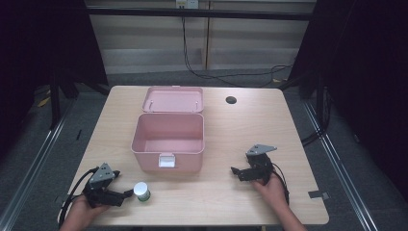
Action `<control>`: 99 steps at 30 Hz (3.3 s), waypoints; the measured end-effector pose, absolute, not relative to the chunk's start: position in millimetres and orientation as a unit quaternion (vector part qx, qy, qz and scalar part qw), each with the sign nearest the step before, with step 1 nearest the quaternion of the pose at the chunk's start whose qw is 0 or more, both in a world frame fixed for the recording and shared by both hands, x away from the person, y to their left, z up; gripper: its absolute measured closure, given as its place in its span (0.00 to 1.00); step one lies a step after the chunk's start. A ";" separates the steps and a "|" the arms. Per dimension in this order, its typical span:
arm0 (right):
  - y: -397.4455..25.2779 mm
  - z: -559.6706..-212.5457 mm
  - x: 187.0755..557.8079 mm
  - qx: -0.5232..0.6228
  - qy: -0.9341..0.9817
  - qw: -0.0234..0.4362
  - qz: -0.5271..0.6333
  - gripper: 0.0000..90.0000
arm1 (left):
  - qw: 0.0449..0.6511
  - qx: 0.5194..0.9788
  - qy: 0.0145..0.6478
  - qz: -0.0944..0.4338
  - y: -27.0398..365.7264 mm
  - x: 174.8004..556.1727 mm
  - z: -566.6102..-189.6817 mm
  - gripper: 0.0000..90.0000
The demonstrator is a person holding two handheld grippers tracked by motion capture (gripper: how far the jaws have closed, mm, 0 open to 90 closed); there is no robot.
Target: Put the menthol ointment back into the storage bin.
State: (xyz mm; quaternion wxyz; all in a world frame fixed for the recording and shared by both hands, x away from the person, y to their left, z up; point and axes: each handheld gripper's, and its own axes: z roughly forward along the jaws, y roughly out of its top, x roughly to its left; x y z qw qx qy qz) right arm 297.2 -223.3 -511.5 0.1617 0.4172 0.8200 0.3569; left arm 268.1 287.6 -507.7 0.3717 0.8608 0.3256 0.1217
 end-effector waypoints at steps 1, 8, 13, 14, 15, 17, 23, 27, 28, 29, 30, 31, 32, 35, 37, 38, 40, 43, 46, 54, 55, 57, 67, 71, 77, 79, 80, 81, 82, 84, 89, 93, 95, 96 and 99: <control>-223.4 -511.6 297.0 0.416 0.820 0.162 0.357 0.16 | 0.371 0.861 0.327 0.122 287.9 268.2 -507.5 0.10; -224.8 -511.6 295.4 0.415 0.821 0.165 0.357 0.16 | 0.350 0.865 0.344 0.104 286.2 270.6 -501.8 0.12; -224.7 -511.3 294.9 0.417 0.820 0.163 0.355 0.16 | 0.283 0.879 0.376 0.073 284.0 272.5 -486.7 0.21; -224.8 -511.5 294.8 0.417 0.820 0.163 0.356 0.16 | 0.265 0.886 0.375 0.067 283.0 272.6 -484.1 0.22; -224.9 -511.5 294.6 0.418 0.820 0.163 0.356 0.16 | 0.247 0.893 0.371 0.064 281.9 272.6 -480.9 0.25; -224.9 -511.5 294.3 0.419 0.819 0.163 0.356 0.16 | 0.231 0.900 0.365 0.059 280.9 273.1 -477.4 0.27; -225.2 -511.6 294.0 0.419 0.819 0.165 0.357 0.16 | 0.185 0.919 0.348 0.013 263.6 270.5 -443.8 0.27; -225.2 -511.6 294.0 0.419 0.819 0.165 0.356 0.16 | 0.142 0.941 0.308 -0.009 246.4 270.7 -429.1 0.27; -225.2 -511.6 294.0 0.419 0.819 0.165 0.356 0.16 | 0.138 0.943 0.303 -0.012 242.4 270.9 -427.5 0.27; -225.3 -511.6 294.0 0.418 0.819 0.165 0.357 0.16 | 0.128 0.945 0.300 -0.018 238.2 271.9 -426.2 0.27; -225.2 -511.6 293.9 0.419 0.819 0.165 0.357 0.16 | 0.125 0.946 0.299 -0.020 235.4 272.5 -425.8 0.27; -225.2 -511.6 293.8 0.419 0.819 0.165 0.357 0.16 | 0.118 0.947 0.297 -0.022 231.8 272.8 -425.5 0.27; -225.3 -511.6 293.9 0.419 0.819 0.165 0.357 0.16 | 0.112 0.950 0.290 -0.024 228.4 273.6 -425.3 0.27; -225.3 -511.6 293.8 0.419 0.819 0.165 0.357 0.16 | 0.095 0.956 0.276 -0.023 214.3 274.8 -422.7 0.29; -225.4 -511.6 293.8 0.418 0.819 0.165 0.357 0.16 | 0.092 0.957 0.273 -0.021 210.9 274.9 -421.5 0.30; -225.4 -511.6 293.8 0.418 0.819 0.165 0.356 0.16 | 0.090 0.960 0.263 -0.022 204.7 275.3 -419.3 0.32; -225.4 -511.6 293.8 0.418 0.819 0.165 0.357 0.16 | 0.090 0.961 0.261 -0.024 199.0 274.7 -418.5 0.33; -225.3 -511.6 293.8 0.419 0.819 0.165 0.357 0.16 | 0.081 0.963 0.256 -0.024 194.4 275.0 -418.4 0.34; -225.4 -511.5 293.7 0.418 0.819 0.166 0.356 0.16 | 0.077 0.965 0.250 -0.021 188.2 277.3 -419.2 0.36; -225.5 -511.4 293.4 0.419 0.819 0.166 0.355 0.16 | 0.064 0.968 0.240 -0.026 177.7 279.1 -426.8 0.42; -225.6 -511.5 293.4 0.419 0.819 0.166 0.355 0.16 | 0.064 0.968 0.240 -0.026 177.7 279.1 -426.8 0.42; -225.5 -511.4 293.4 0.419 0.819 0.166 0.355 0.16 | 0.062 0.969 0.238 -0.025 175.5 279.1 -427.4 0.43; -225.5 -511.4 293.3 0.420 0.819 0.166 0.355 0.16 | 0.052 0.970 0.236 -0.022 170.4 282.3 -426.3 0.52; -225.6 -511.4 293.2 0.419 0.819 0.166 0.355 0.16 | 0.048 0.971 0.234 -0.022 167.5 282.8 -425.6 0.54; -225.7 -511.4 293.0 0.419 0.819 0.167 0.356 0.16 | 0.046 0.971 0.232 -0.022 165.2 283.8 -426.5 0.55; -225.7 -511.4 293.0 0.419 0.819 0.167 0.356 0.16 | 0.043 0.971 0.233 -0.024 164.8 283.9 -426.1 0.55; -225.7 -511.4 293.0 0.419 0.818 0.167 0.356 0.16 | 0.043 0.971 0.236 -0.022 164.1 283.6 -426.5 0.55; -225.7 -511.4 293.0 0.419 0.818 0.167 0.356 0.16 | 0.043 0.970 0.236 -0.022 163.7 283.4 -426.6 0.55; -225.7 -511.4 293.0 0.419 0.819 0.167 0.356 0.16 | 0.043 0.971 0.235 -0.022 163.0 283.6 -426.4 0.55; -225.7 -511.4 292.9 0.420 0.818 0.167 0.356 0.16 | 0.038 0.971 0.233 -0.024 162.7 284.0 -425.9 0.56; -225.8 -511.4 292.7 0.420 0.818 0.166 0.356 0.16 | 0.040 0.971 0.233 -0.030 163.0 283.8 -425.2 0.57; -226.0 -511.5 292.8 0.418 0.819 0.167 0.355 0.16 | 0.054 0.969 0.237 -0.033 163.4 281.7 -420.3 0.57; -226.0 -511.5 292.8 0.418 0.819 0.167 0.355 0.16 | 0.061 0.968 0.240 -0.035 163.9 281.1 -416.8 0.57; -226.0 -511.5 292.8 0.418 0.819 0.168 0.355 0.16 | 0.059 0.969 0.239 -0.037 164.2 281.1 -414.8 0.57; -226.1 -511.5 292.7 0.418 0.819 0.168 0.355 0.16 | 0.053 0.970 0.237 -0.036 164.7 281.5 -409.0 0.57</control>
